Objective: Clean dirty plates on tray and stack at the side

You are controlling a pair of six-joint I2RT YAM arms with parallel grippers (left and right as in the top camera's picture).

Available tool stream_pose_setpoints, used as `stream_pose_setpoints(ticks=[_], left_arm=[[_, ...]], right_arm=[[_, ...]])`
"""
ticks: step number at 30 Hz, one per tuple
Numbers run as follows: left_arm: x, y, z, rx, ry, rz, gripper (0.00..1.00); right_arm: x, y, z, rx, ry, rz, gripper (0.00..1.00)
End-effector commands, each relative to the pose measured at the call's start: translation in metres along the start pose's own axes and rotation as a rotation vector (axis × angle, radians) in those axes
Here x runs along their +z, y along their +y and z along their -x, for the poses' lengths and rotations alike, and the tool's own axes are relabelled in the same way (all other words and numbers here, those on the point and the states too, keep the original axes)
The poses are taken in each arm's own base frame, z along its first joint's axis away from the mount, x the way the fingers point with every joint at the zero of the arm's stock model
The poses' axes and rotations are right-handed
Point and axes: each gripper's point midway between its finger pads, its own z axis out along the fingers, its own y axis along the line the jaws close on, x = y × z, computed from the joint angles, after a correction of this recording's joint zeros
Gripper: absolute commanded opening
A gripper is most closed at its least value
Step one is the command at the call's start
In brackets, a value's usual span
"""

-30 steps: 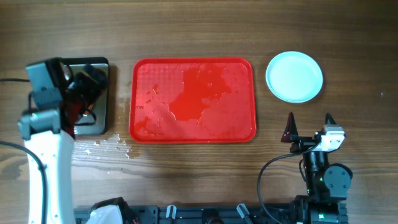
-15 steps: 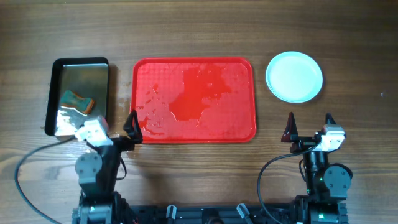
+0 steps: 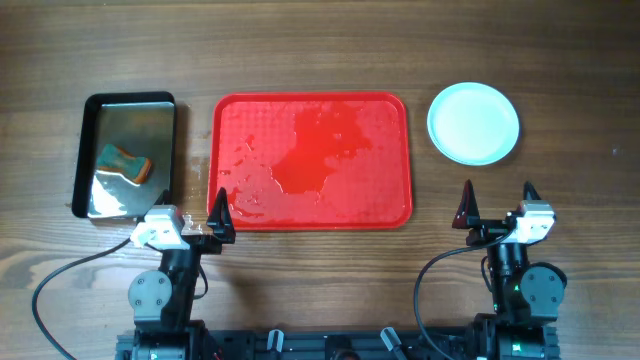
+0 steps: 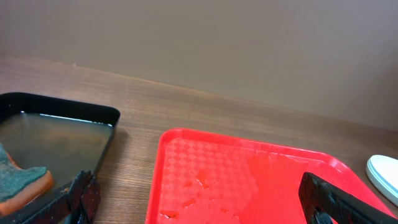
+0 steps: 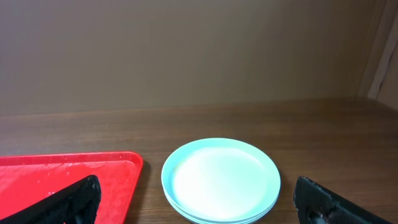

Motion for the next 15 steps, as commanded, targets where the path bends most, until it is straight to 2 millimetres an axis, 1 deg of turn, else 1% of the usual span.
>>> stream_pose_setpoints(ticks=[1,4,8,11,12,15], left_arm=[[-0.0001,0.0001,-0.0027,0.029,0.003,0.003,1.00],[-0.0001,-0.0085,-0.0049,0.134,0.010,-0.038,1.00],[-0.0001,-0.0085,-0.0048,0.159,0.010,-0.038,1.00],[-0.0001,-0.0075,-0.0046,0.239,0.008,-0.033,1.00],[0.0000,-0.0044,-0.0039,0.238,0.006,-0.014,1.00],[0.0000,-0.0035,-0.0038,0.231,0.005,-0.009,1.00]], right_arm=[[-0.0004,-0.0036,0.0015,-0.014,-0.008,-0.019,0.99],[-0.0004,-0.0036,0.0015,-0.014,-0.008,-0.019,1.00],[-0.0004,-0.0036,0.0015,-0.014,-0.008,-0.019,1.00],[-0.0004,-0.0036,0.0015,-0.014,-0.008,-0.019,1.00],[-0.0004,-0.0036,0.0015,-0.014,-0.008,-0.019,1.00],[-0.0004,-0.0036,0.0015,-0.014,-0.008,-0.019,1.00]])
